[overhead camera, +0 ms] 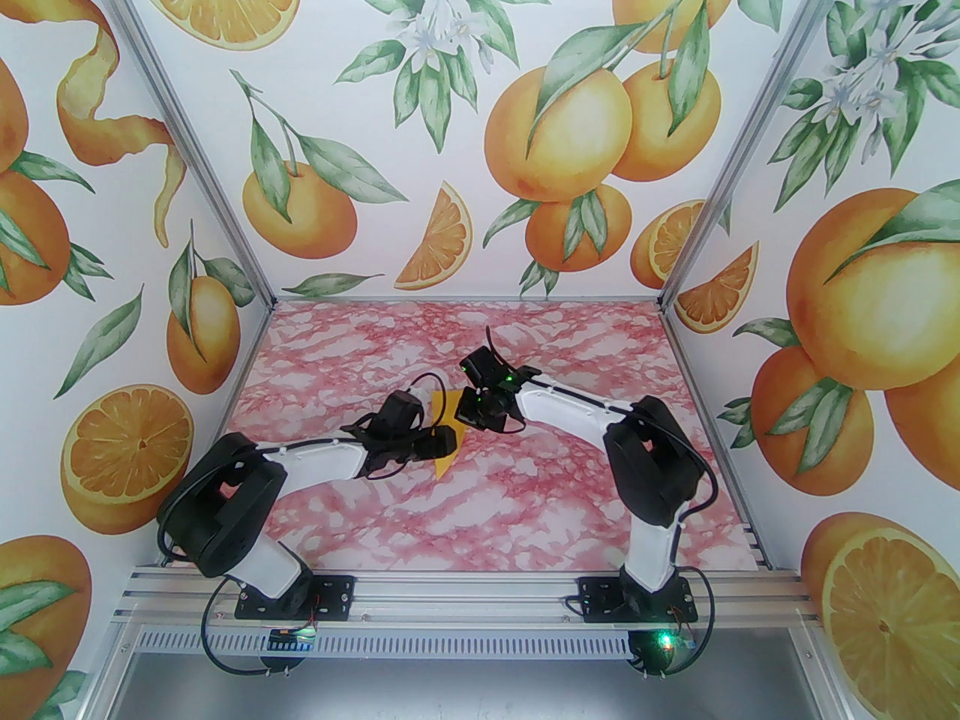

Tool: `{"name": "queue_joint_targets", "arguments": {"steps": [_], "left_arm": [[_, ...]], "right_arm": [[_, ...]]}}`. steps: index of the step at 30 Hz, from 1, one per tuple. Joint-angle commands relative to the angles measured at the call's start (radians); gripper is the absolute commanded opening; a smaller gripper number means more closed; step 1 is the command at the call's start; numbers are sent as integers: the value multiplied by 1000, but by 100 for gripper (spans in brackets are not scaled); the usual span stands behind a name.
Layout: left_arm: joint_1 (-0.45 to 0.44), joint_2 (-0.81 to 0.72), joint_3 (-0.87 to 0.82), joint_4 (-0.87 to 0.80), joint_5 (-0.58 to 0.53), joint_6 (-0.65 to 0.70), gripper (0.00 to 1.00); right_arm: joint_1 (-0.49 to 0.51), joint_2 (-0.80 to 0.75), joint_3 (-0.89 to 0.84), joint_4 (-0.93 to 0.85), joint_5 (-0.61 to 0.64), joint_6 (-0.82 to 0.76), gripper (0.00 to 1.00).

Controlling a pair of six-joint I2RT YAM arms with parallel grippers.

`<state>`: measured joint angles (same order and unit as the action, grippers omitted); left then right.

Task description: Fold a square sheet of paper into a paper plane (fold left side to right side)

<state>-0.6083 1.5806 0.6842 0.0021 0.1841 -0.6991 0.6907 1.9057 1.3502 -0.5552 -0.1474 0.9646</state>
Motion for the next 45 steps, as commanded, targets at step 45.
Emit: {"name": "queue_joint_targets", "arguments": {"steps": [45], "left_arm": [[-76,61,87,-105,-181,115,80]], "right_arm": [[16,43,72,-17,-25,-7,0]]}}
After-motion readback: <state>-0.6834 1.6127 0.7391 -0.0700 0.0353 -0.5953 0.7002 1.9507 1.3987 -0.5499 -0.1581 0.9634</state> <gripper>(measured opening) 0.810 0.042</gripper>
